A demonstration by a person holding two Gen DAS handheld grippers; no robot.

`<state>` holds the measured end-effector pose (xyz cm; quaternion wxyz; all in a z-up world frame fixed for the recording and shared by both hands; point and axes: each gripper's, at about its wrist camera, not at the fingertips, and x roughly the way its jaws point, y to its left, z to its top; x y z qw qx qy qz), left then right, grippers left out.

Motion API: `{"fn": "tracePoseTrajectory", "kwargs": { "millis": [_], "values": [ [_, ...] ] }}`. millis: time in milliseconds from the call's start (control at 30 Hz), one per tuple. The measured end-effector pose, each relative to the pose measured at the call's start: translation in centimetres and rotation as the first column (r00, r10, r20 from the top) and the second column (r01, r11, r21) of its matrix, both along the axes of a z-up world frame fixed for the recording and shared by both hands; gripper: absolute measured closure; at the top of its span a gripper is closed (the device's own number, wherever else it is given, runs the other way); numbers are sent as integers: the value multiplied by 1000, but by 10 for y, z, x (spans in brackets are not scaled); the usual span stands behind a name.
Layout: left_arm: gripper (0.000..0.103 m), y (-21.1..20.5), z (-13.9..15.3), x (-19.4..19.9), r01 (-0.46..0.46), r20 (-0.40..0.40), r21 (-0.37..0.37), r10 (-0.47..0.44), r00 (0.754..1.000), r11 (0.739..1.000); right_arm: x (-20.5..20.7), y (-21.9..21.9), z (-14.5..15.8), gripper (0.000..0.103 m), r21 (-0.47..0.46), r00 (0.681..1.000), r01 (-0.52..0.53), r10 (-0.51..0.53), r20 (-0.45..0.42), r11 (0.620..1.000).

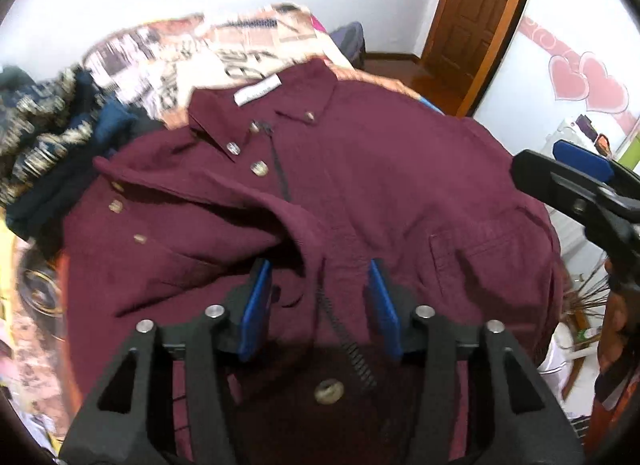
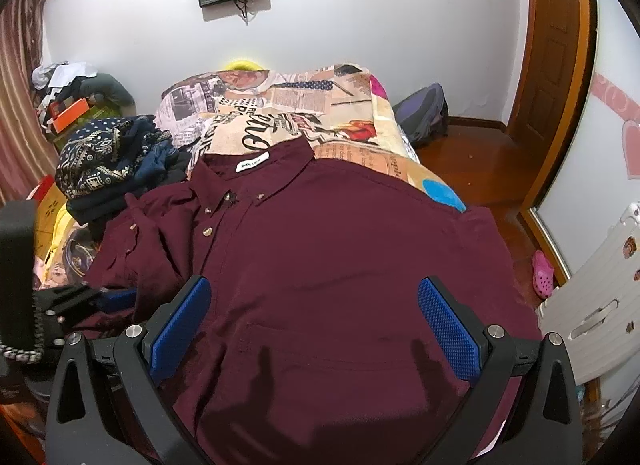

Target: Fold large clothes

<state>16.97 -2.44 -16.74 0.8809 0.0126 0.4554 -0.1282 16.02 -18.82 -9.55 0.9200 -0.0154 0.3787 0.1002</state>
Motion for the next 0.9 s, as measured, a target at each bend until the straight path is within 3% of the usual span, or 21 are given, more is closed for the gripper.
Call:
{"fn": "tracePoseTrajectory", "kwargs": {
  "millis": [100, 267, 467, 633, 900],
  "values": [
    [33, 13, 20, -6, -24, 69, 17, 23, 997, 1000, 0, 6, 7, 0, 2, 1000, -19, 19, 16, 1000],
    [20, 55, 51, -15, -121, 171, -2, 119, 978, 993, 2, 27, 15, 0, 0, 996, -78, 78, 38, 997],
    [19, 124, 59, -19, -302, 238, 12, 291, 927, 953, 9, 68, 22, 0, -27, 976, -209, 210, 56, 978],
    [19, 177, 47, -21, -415, 222, 18, 402, 889, 909, 24, 112, 22, 0, -62, 936, -345, 348, 49, 937],
    [19, 239, 11, -20, -528, 164, 30, 517, 840, 848, 66, 186, -4, 2, -99, 847, -531, 525, -78, 842]
  ]
}}
